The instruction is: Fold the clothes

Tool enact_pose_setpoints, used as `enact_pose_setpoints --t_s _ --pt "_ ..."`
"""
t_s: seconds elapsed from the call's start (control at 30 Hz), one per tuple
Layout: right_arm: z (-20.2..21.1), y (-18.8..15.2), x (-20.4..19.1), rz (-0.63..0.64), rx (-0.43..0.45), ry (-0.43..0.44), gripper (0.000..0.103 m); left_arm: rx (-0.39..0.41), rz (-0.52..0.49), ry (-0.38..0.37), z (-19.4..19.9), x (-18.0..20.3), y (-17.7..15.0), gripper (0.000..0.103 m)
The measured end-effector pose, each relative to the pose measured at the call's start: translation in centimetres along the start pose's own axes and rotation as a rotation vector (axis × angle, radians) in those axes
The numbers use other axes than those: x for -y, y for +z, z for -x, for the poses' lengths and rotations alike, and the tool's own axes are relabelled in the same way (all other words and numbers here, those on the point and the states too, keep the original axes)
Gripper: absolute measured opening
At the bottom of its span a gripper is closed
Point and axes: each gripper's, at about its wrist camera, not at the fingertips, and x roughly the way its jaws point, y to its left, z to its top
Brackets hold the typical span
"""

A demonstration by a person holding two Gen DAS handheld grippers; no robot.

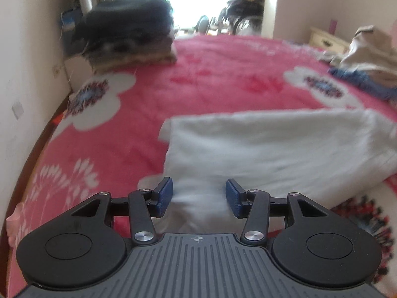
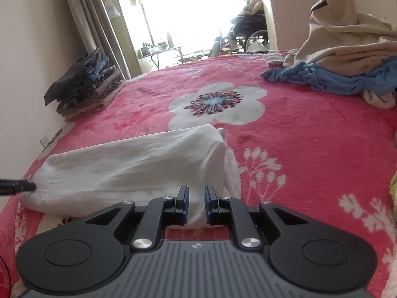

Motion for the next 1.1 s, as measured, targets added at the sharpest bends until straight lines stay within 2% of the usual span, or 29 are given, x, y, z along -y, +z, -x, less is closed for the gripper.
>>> enact_pose_setpoints --t_s 0.13,0.4,0.57,0.67,0.8,0.93,1.0,1.1 --pt "-0.1 -0.1 0.4 -0.014 -0.002 -0.011 0.015 -0.009 0.035 0.011 -0.2 -0.8 -0.5 0.048" --pt "0.9 0.6 -0.2 0.005 0.063 -0.008 0.015 0.057 0.107 0.063 2.2 -2.0 0.3 0.048" --pt "0.9 2.0 -2.4 0.044 0.099 0.059 0.015 0.093 0.217 0.075 3.5 -3.3 0.8 0.048" --pt "-0.7 3.3 -4.9 0.068 0.096 0.133 0.015 0.111 0.247 0.069 4.1 -3.4 1.0 0.048" --pt "-4.2 4.7 -9.3 0.143 0.074 0.210 0.015 0.109 0.253 0.037 4.7 -2.8 1.0 0.048" --pt "-8.3 4.6 -13.2 0.221 0.030 0.222 0.015 0.070 0.286 -0.017 5.0 -2.4 0.0 0.048" --pt "-9.6 4.5 -13.8 0.228 0.009 0.217 0.015 0.040 0.312 -0.063 5.2 -2.5 -0.9 0.048" --pt "-10.8 4.4 -13.9 0.226 -0.011 0.207 0.015 -0.033 0.403 -0.180 5.3 -2.8 -2.5 0.049"
